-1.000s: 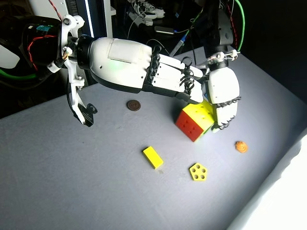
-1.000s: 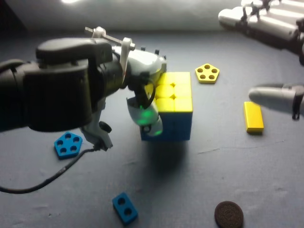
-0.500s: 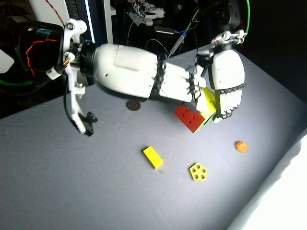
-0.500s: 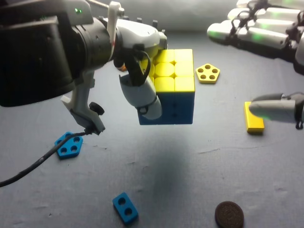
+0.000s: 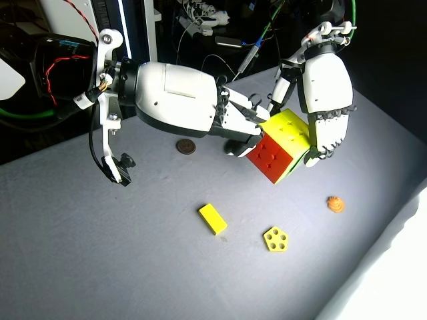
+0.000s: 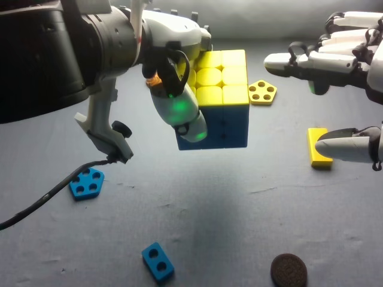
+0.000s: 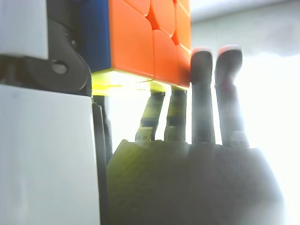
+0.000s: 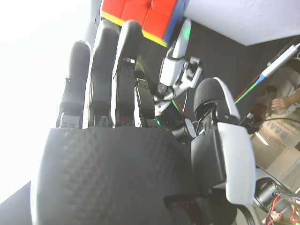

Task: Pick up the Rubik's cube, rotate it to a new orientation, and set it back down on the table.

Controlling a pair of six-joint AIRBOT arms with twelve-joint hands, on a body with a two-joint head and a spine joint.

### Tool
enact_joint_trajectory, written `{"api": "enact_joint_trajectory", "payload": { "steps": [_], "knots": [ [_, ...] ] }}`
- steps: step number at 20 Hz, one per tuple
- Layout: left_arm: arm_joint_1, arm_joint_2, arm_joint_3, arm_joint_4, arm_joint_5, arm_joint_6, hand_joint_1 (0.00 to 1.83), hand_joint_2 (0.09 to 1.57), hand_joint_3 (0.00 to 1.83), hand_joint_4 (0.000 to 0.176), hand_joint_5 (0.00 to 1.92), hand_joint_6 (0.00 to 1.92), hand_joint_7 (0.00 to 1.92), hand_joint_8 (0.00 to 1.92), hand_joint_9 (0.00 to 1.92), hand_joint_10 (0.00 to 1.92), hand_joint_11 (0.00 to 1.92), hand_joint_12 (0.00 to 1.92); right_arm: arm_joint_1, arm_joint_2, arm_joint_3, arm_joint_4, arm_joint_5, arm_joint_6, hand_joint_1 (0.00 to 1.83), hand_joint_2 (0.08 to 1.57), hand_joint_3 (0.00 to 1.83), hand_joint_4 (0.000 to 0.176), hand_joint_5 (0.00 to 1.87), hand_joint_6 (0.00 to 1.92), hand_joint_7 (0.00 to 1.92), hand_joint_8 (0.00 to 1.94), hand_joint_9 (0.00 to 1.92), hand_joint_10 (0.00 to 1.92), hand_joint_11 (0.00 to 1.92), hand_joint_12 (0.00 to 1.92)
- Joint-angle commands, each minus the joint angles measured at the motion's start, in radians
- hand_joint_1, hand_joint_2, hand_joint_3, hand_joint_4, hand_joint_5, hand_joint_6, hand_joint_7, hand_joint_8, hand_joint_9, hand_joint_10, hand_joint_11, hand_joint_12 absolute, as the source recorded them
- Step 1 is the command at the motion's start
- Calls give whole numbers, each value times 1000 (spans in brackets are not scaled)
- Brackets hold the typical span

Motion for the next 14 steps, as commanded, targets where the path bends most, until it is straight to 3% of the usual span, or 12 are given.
{"api": "enact_joint_trajectory", "payload": {
  "steps": [1, 4, 10, 14],
  "knots": [
    [-25, 10, -4, 52, 34, -7, 960, 1459, 3, 23, 448, 1818, 389, 1919, 293, 1921, 325, 1921, 17, -2, 0, 17, 101, 6, 244, 1225, 0, 0, 99, 1, 357, 1215, 319, 1719, 157, 1921],
    [-34, 10, -6, 51, 26, -6, 979, 1449, 0, 14, 475, 1764, 399, 1921, 290, 1921, 307, 1921, 38, -28, 6, 17, 50, -1, 254, 1226, 0, 0, 60, 2, 358, 1178, 305, 1709, 156, 1921],
    [-32, 10, -7, 54, 15, 2, 949, 1466, 4, 32, 418, 1855, 405, 1908, 294, 1921, 315, 1921, 65, -83, 22, 38, 6, -38, 256, 1238, 3, 0, 93, 9, 340, 1215, 288, 1732, 175, 1921],
    [-28, 10, -7, 54, 16, 8, 951, 1466, 2, 31, 424, 1842, 402, 1911, 287, 1921, 311, 1921, 62, -105, 22, 45, 5, -62, 254, 1244, 2, 0, 102, 9, 335, 1189, 289, 1726, 171, 1921]
  ]
}}
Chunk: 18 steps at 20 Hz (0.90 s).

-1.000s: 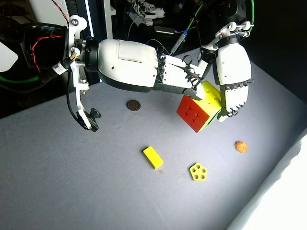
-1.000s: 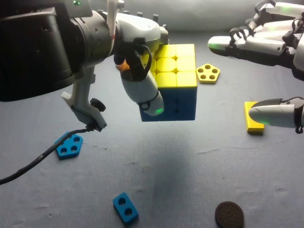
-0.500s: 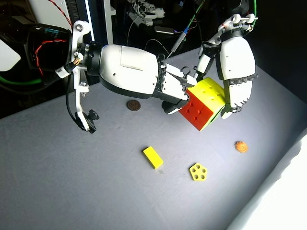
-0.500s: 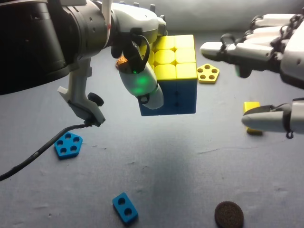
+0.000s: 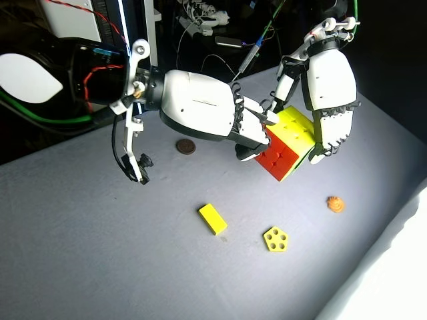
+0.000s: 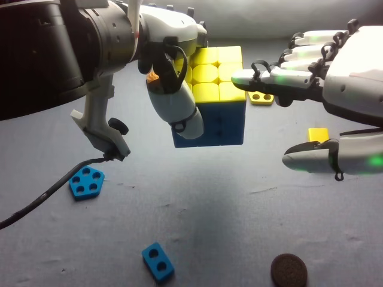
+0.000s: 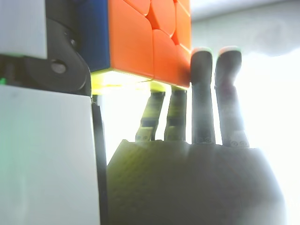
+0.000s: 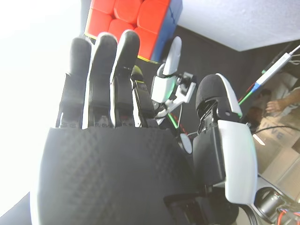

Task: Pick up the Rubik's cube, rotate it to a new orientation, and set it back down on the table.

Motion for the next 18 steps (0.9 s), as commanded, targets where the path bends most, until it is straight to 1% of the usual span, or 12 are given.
{"api": "enact_joint_trajectory", "payload": {
  "steps": [1, 2, 4, 6, 7, 8, 11, 12, 14, 17, 18],
  "knots": [
    [-16, 8, -3, 57, 46, 0, 948, 1467, 2, 31, 421, 1844, 401, 1914, 287, 1921, 323, 1921, 10, 1, -3, 18, 114, -4, 250, 1244, 1, 0, 104, 9, 349, 1181, 297, 1713, 174, 1921],
    [-17, 8, -3, 57, 46, 0, 945, 1469, 2, 32, 412, 1856, 404, 1913, 291, 1921, 322, 1921, 6, -2, -3, 18, 114, -6, 235, 1247, 3, 0, 101, 6, 348, 1176, 286, 1711, 177, 1921],
    [-17, 8, -3, 57, 46, 0, 969, 1454, 0, 28, 443, 1809, 418, 1892, 294, 1921, 318, 1921, -6, -8, -2, 18, 114, -17, 249, 1244, 1, 0, 101, 5, 351, 1161, 273, 1726, 184, 1921],
    [-17, 8, -4, 57, 46, 0, 956, 1464, 1, 25, 442, 1822, 387, 1920, 259, 1921, 300, 1921, -22, -14, -3, 18, 114, -42, 255, 1239, 0, 0, 95, 5, 349, 1147, 275, 1721, 188, 1921],
    [-17, 8, -4, 58, 46, 0, 950, 1467, 2, 27, 435, 1827, 387, 1921, 259, 1921, 300, 1921, -28, -16, -3, 18, 114, -44, 244, 1238, 0, 0, 91, 3, 343, 1140, 274, 1710, 157, 1921],
    [-17, 8, -3, 59, 46, 0, 941, 1472, 4, 30, 418, 1853, 388, 1921, 275, 1921, 306, 1921, -30, -17, -3, 18, 114, -45, 257, 1229, 0, 0, 110, 9, 352, 1131, 286, 1688, 166, 1921],
    [-18, 8, -4, 59, 46, 0, 945, 1470, 2, 29, 420, 1842, 394, 1921, 278, 1921, 318, 1921, -36, -20, -3, 18, 113, -46, 264, 1227, 0, 0, 112, 9, 357, 1132, 290, 1688, 166, 1921],
    [-18, 8, -4, 59, 45, 0, 954, 1464, 0, 27, 433, 1820, 399, 1917, 274, 1921, 311, 1921, -39, -21, -3, 18, 114, -46, 261, 1224, 0, 0, 127, 13, 345, 1184, 276, 1719, 200, 1921],
    [-18, 8, -4, 59, 45, 0, 958, 1461, 0, 30, 433, 1836, 407, 1896, 275, 1921, 306, 1921, -44, -24, -4, 17, 114, -46, 256, 1230, 0, 0, 111, 4, 375, 1141, 300, 1708, 205, 1921],
    [-18, 8, -3, 59, 45, 0, 972, 1452, 0, 27, 447, 1804, 416, 1895, 279, 1921, 301, 1921, -58, -28, -5, 15, 114, -46, 247, 1236, 2, 0, 104, 1, 356, 1139, 284, 1706, 190, 1921],
    [-18, 8, -3, 59, 45, 0, 947, 1468, 4, 29, 426, 1842, 387, 1920, 249, 1921, 291, 1921, -61, -29, -5, 15, 114, -46, 250, 1235, 0, 0, 103, 0, 379, 1123, 305, 1691, 195, 1921]
  ]
}}
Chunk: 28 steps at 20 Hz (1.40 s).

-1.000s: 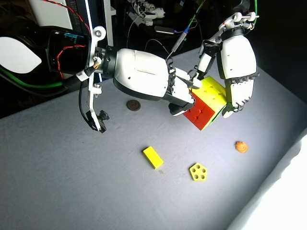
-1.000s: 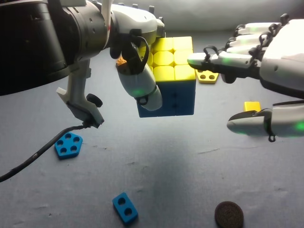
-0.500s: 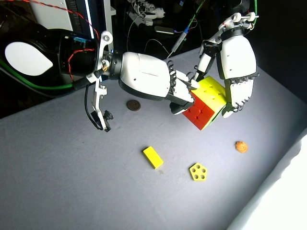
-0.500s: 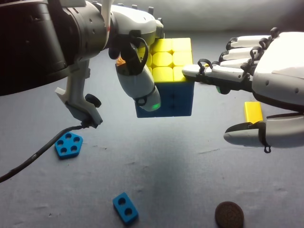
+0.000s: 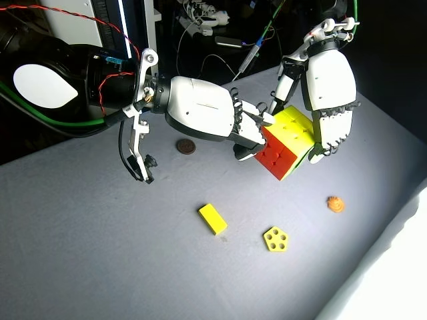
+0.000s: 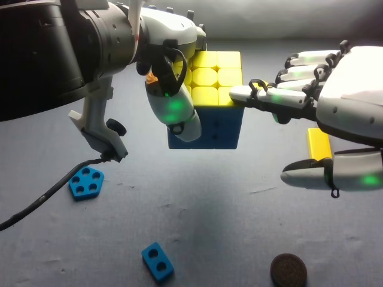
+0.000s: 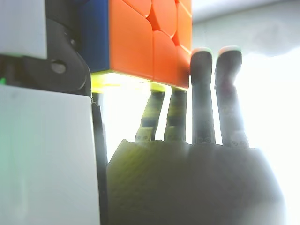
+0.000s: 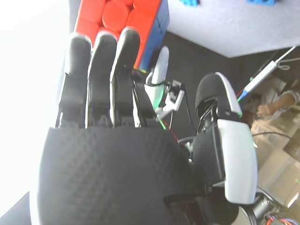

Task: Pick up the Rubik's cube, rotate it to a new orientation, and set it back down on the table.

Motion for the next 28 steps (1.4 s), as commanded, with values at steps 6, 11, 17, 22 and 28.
{"api": "enact_joint_trajectory", "payload": {
  "steps": [6, 11, 17, 22, 28],
  "knots": [
    [-17, 8, -2, 64, 48, -13, 949, 1470, 1, 29, 422, 1846, 392, 1921, 267, 1921, 293, 1921, -10, -6, -8, -8, 88, 0, 265, 1239, 0, 0, 111, 7, 364, 1159, 294, 1711, 191, 1921],
    [-16, 8, -3, 64, 48, -13, 958, 1464, 0, 24, 440, 1814, 392, 1921, 261, 1921, 288, 1921, -20, -9, -9, -13, 92, 0, 252, 1237, 0, 0, 128, 13, 377, 1167, 303, 1704, 209, 1921],
    [-17, 8, -3, 64, 47, -14, 970, 1453, 0, 19, 456, 1771, 408, 1921, 269, 1921, 305, 1921, -28, -16, -9, -13, 92, 0, 228, 1251, 3, 0, 109, 10, 357, 1171, 277, 1701, 182, 1921],
    [-19, 8, -5, 62, 45, -14, 952, 1467, 3, 27, 428, 1829, 392, 1921, 248, 1921, 286, 1921, -39, -22, -9, -10, 87, 0, 225, 1241, 0, 0, 109, 8, 363, 1148, 291, 1689, 174, 1921],
    [-18, 8, -7, 62, 43, -14, 938, 1472, 12, 31, 405, 1866, 391, 1920, 253, 1921, 314, 1921, -36, -24, -8, 19, 85, 0, 269, 1239, 1, 0, 117, 5, 370, 1151, 296, 1688, 223, 1921]
  ]
}}
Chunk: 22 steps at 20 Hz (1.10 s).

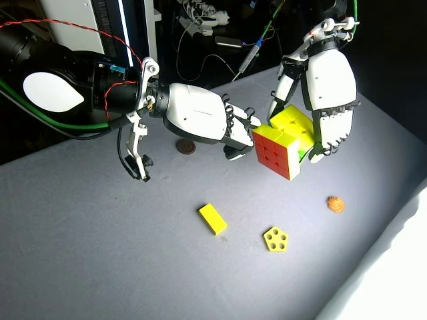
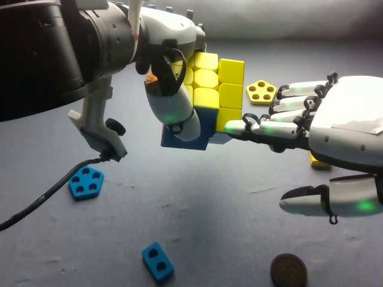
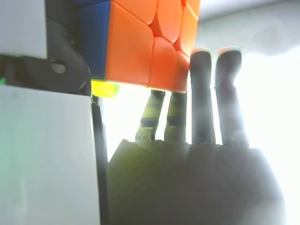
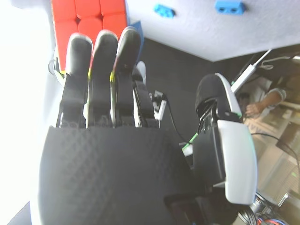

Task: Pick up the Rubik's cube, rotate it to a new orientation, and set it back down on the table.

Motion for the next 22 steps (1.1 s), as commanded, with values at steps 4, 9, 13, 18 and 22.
{"api": "enact_joint_trajectory", "payload": {
  "steps": [4, 9, 13, 18, 22],
  "knots": [
    [-18, 8, -4, 59, 47, -13, 968, 1458, 0, 20, 451, 1798, 392, 1920, 240, 1921, 304, 1921, 26, -5, 11, 36, 105, -3, 258, 1237, 0, 0, 136, 10, 383, 1138, 313, 1680, 202, 1921],
    [-18, 8, -3, 59, 46, -13, 986, 1441, 0, 18, 472, 1747, 424, 1899, 270, 1921, 300, 1921, 28, -18, 23, 38, 101, -6, 239, 1242, 2, 0, 118, 2, 376, 1144, 303, 1691, 196, 1921],
    [-19, 8, -4, 59, 45, -13, 965, 1454, 3, 26, 448, 1802, 402, 1907, 244, 1921, 299, 1921, 29, -29, 23, 38, 55, -6, 244, 1236, 0, 0, 150, 14, 377, 1149, 316, 1687, 210, 1921],
    [-21, 8, -3, 59, 42, -14, 970, 1452, 2, 21, 463, 1785, 395, 1915, 263, 1921, 294, 1921, 24, -39, 23, 103, 56, -44, 237, 1241, 2, 0, 155, 12, 382, 1141, 312, 1675, 193, 1921],
    [-21, 8, -4, 59, 42, -14, 979, 1447, 0, 22, 465, 1780, 410, 1894, 268, 1921, 324, 1921, 25, -45, 27, 126, 67, -50, 231, 1246, 3, 0, 160, 11, 378, 1125, 312, 1649, 200, 1921]
  ]
}}
